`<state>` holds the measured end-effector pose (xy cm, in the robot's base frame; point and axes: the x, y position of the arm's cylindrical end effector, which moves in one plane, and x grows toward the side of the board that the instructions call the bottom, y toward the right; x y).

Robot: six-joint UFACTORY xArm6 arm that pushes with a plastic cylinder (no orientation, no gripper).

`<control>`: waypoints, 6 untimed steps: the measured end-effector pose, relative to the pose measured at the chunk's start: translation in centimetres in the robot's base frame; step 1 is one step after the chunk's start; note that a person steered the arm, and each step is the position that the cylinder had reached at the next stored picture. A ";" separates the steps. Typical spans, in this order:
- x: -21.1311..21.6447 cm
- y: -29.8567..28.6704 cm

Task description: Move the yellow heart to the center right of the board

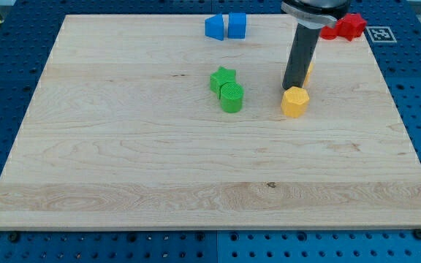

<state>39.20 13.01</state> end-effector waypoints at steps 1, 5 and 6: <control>-0.5 -0.8; -4.9 4.9; -4.1 8.3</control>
<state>35.13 21.31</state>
